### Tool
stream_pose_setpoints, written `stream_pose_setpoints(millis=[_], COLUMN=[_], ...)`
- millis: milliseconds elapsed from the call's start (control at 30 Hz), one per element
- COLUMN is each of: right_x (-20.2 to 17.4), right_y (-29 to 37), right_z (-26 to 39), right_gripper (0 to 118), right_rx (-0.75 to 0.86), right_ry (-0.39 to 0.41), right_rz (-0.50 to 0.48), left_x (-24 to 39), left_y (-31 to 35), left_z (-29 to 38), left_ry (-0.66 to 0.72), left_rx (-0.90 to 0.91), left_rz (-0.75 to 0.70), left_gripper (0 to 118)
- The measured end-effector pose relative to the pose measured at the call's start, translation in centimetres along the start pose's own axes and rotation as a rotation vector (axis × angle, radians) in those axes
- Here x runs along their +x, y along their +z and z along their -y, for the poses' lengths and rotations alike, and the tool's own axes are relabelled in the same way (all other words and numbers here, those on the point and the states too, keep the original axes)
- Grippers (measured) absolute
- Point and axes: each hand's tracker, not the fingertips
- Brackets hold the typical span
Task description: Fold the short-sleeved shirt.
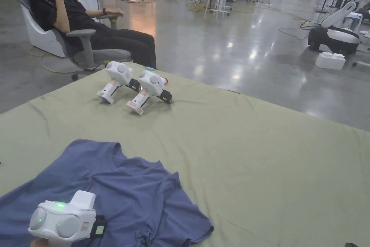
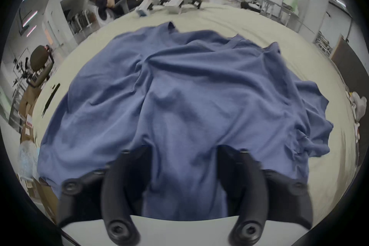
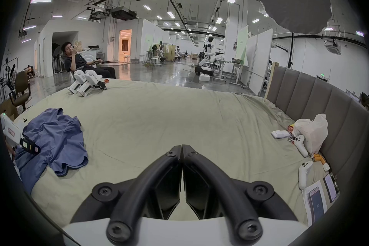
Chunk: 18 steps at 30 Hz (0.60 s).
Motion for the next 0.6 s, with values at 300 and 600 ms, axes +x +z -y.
stream_pose_setpoints(millis=[300,600], right_x=[-0.9,-0.2], right_y=[0.1,1.2], right_z=[0.5,0.1], right_gripper=[0,0], right_rx=[-0.013,0.004], right_ry=[0.005,-0.007], right_rz=[-0.019,-0.006], left_x=[-2.6,-5.2], left_y=[0.7,5.1], left_z=[0.9,-0.6], left_ry=[0.067,0.169], left_rx=[0.075,0.267], left_rz=[0.032,0.085], left_gripper=[0,0])
